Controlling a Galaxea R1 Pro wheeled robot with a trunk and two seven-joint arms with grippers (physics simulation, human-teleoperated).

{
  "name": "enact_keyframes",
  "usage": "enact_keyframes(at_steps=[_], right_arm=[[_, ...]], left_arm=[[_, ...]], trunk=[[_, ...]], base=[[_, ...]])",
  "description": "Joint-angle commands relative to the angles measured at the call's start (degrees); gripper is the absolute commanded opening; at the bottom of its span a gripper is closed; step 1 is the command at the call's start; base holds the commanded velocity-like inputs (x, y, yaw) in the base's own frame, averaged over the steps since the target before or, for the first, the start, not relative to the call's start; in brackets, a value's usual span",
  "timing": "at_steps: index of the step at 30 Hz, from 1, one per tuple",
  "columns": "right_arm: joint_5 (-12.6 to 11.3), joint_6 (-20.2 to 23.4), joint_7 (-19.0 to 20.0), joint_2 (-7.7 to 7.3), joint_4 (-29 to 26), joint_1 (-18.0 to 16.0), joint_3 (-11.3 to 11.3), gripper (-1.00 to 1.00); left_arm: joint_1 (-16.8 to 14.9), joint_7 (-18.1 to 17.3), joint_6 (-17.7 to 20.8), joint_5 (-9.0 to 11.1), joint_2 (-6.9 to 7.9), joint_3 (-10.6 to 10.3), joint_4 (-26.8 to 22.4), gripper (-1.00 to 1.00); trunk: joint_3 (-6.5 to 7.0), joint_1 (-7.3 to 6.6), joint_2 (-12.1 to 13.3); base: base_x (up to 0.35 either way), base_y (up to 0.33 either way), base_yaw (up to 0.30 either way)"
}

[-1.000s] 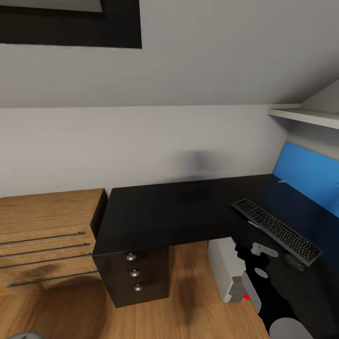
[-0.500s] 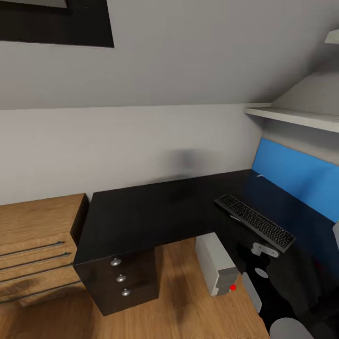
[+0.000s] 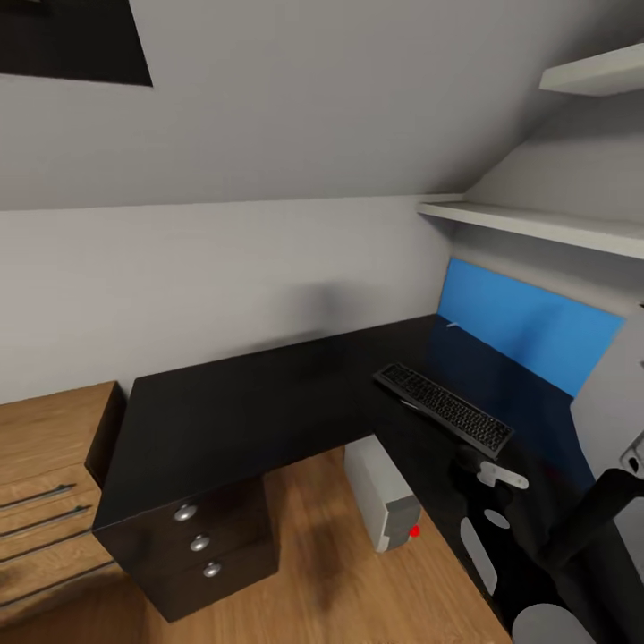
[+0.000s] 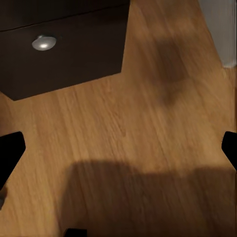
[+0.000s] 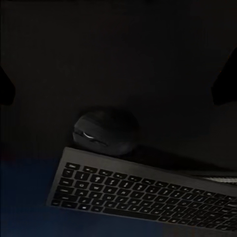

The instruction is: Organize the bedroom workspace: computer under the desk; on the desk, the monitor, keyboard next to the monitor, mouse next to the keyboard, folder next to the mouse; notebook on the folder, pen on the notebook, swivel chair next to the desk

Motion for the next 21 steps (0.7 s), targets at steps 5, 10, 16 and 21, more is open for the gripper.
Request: enact_keyframes(at_steps=[5, 10, 16, 21], right_arm=[[-0.6, -0.4, -0.1, -0.02, 0.4, 0.0, 0.1, 1.0], [-0.7, -0.4, -0.1, -0.02, 0.7, 0.0, 0.1, 1.0], [-0.6, -0.4, -0.1, -0.02, 0.9, 0.0, 0.1, 1.0], [-0.6, -0.4, -0.1, 0.04, 0.9, 0.0, 0.1, 1.0]], left_arm=[[0.0, 0.2, -0.2, 0.3, 0.0, -0.2, 0.0, 1.0], [0.0, 0.2, -0.2, 0.3, 0.0, -0.2, 0.0, 1.0], [0.0, 0.2, -0.2, 0.3, 0.0, -0.2, 0.0, 1.0], [0.0, 0.2, -0.2, 0.3, 0.0, -0.2, 0.0, 1.0]], trunk=[[-0.07, 0.01, 0.0], [-0.07, 0.01, 0.0], [-0.07, 0.01, 0.0], [-0.07, 0.01, 0.0]], base=[[0.0, 0.0, -0.262], [0.0, 0.0, -0.261], [0.0, 0.0, -0.161], [0.0, 0.0, -0.026]])
